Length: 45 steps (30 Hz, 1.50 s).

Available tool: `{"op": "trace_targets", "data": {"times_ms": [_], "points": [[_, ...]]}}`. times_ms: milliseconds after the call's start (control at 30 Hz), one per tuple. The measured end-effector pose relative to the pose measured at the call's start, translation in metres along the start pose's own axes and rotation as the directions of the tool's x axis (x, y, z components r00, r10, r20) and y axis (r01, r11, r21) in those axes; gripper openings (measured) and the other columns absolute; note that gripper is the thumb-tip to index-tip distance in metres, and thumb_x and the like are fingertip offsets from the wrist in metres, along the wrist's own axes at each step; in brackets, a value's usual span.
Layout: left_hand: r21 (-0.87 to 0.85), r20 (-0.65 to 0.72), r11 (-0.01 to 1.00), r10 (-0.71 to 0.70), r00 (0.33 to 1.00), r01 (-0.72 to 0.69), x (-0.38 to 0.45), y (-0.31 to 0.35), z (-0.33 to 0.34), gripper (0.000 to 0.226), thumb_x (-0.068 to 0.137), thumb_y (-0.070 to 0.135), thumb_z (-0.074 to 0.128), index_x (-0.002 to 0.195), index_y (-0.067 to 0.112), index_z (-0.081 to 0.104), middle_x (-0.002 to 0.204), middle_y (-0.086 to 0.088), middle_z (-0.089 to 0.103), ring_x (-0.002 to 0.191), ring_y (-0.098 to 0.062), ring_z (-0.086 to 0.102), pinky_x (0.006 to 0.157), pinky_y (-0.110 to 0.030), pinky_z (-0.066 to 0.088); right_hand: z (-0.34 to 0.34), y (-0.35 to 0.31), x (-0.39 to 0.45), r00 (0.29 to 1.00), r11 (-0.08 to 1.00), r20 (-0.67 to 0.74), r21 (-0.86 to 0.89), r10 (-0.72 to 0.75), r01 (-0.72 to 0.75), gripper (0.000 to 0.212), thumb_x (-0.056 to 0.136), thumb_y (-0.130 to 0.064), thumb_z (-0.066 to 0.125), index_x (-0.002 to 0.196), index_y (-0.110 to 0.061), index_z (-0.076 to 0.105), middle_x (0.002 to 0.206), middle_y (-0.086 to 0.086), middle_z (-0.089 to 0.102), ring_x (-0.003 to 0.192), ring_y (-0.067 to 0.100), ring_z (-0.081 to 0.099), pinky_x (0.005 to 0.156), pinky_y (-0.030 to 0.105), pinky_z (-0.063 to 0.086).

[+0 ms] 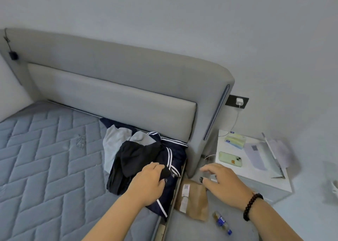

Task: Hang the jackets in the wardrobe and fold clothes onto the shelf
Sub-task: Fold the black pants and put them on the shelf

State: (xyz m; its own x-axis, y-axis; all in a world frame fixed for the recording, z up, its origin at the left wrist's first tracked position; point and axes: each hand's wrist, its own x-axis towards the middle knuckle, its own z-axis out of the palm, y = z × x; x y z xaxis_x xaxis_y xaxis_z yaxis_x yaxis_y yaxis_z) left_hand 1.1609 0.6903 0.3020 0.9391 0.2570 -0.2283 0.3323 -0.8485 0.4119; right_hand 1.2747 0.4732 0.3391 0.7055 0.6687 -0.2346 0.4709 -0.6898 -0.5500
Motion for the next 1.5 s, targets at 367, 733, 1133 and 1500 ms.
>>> {"op": "trace_targets", "data": {"times_ms": [367, 733, 1133, 1500], "points": [[-0.151, 0.176, 0.926, -0.319, 0.931, 0.346, 0.156, -0.102, 0.028, 0.066, 0.098, 0.029, 0.048, 0.154, 0.014, 0.017, 0.159, -0.003, 0.02, 0.143, -0.023, 0.027, 0.114, -0.034, 0.03, 0.041, 0.034, 0.222, 0.978, 0.999, 0.203, -0.002, -0.046, 0.047, 0.029, 0.093, -0.029, 0.05, 0.122, -0.029, 0.055, 0.124, -0.019, 0.05, 0.099, -0.001, 0.054, 0.085, 0.015, 0.045], [-0.162, 0.247, 0.576, -0.763, 0.598, 0.801, 0.279, -0.185, 0.14, 0.112, 0.087, 0.036, 0.066, 0.148, 0.011, -0.024, 0.158, -0.017, -0.004, 0.144, -0.036, 0.018, 0.114, -0.047, 0.029, 0.115, 0.079, 0.364, 0.93, 0.999, 0.366, 0.027, -0.037, 0.029, 0.032, 0.096, -0.03, 0.048, 0.127, -0.026, 0.05, 0.132, -0.016, 0.045, 0.099, -0.001, 0.049, 0.093, 0.021, 0.045], [-0.382, 0.339, 0.185, -0.884, 0.323, 0.906, 0.299, -0.259, 0.171, 0.046, 0.081, 0.036, 0.075, 0.106, 0.002, 0.058, 0.1, -0.014, 0.062, 0.109, -0.037, 0.058, 0.078, -0.036, 0.044, 0.136, 0.088, 0.396, 0.891, 0.999, 0.454, -0.018, -0.024, 0.037, 0.031, 0.096, -0.03, 0.046, 0.127, -0.025, 0.05, 0.134, -0.013, 0.044, 0.109, 0.003, 0.051, 0.092, 0.022, 0.046], [-0.676, 0.013, 0.33, -0.889, 0.458, 0.659, 0.265, -0.177, 0.066, 0.033, 0.101, 0.019, 0.045, 0.069, 0.008, 0.042, 0.058, -0.004, 0.049, 0.053, -0.017, 0.045, 0.046, -0.03, 0.029, 0.098, 0.045, 0.347, 0.915, 0.995, 0.404, -0.088, -0.016, 0.056, 0.03, 0.096, -0.033, 0.046, 0.125, -0.029, 0.05, 0.13, -0.014, 0.047, 0.102, 0.002, 0.053, 0.089, 0.023, 0.049]]}}
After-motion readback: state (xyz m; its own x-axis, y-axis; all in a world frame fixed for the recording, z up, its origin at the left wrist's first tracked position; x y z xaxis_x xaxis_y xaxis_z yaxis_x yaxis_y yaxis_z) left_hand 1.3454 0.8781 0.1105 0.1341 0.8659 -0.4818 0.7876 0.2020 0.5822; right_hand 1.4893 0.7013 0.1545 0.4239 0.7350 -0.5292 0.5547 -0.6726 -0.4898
